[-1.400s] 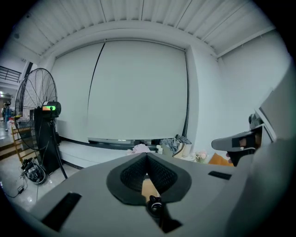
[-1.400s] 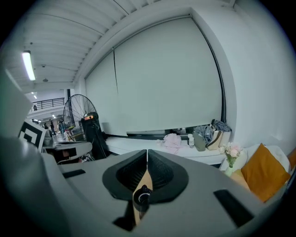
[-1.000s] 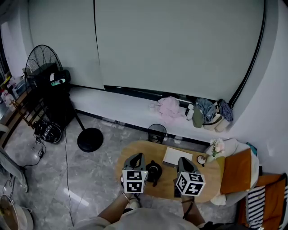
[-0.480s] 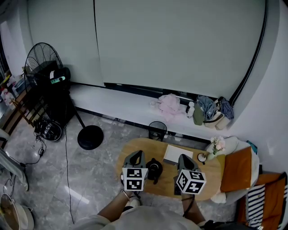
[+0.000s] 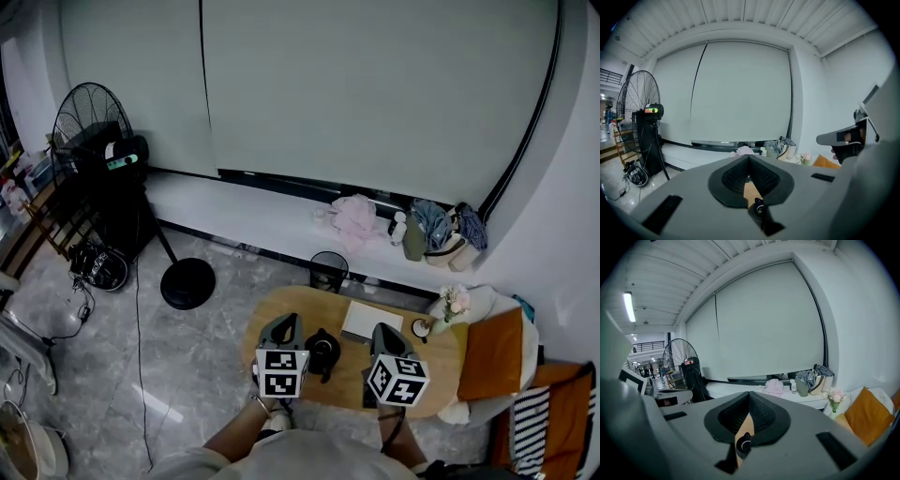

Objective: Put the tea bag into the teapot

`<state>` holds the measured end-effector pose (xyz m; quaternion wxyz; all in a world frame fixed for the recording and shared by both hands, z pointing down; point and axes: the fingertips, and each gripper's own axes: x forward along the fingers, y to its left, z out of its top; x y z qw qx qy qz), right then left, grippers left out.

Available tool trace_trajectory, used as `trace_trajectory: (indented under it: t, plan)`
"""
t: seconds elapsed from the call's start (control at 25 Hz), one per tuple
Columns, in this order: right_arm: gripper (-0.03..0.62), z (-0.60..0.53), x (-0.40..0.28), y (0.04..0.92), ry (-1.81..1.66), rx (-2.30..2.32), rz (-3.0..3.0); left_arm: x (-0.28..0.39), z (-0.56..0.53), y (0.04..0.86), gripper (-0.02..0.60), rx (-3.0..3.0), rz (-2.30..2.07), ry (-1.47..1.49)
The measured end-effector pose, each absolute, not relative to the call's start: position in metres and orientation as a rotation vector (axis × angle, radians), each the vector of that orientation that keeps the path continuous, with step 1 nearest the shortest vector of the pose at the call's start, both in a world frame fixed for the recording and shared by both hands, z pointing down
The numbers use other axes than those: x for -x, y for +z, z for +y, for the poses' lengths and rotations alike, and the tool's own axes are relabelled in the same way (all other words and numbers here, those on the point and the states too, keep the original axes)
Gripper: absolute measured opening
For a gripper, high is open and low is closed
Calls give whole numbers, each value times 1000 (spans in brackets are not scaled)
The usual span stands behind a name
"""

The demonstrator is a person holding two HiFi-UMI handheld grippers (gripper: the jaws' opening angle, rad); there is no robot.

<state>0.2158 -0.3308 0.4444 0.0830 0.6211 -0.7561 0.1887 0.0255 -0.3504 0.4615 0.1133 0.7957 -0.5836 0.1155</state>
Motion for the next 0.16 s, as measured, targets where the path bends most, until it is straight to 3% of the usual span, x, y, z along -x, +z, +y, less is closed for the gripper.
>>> trace_trajectory:
  t: [0.16]
  plan:
    - [34, -330, -212, 445, 569, -1853, -2251, -23, -348, 457, 6, -2325, -1695, 354]
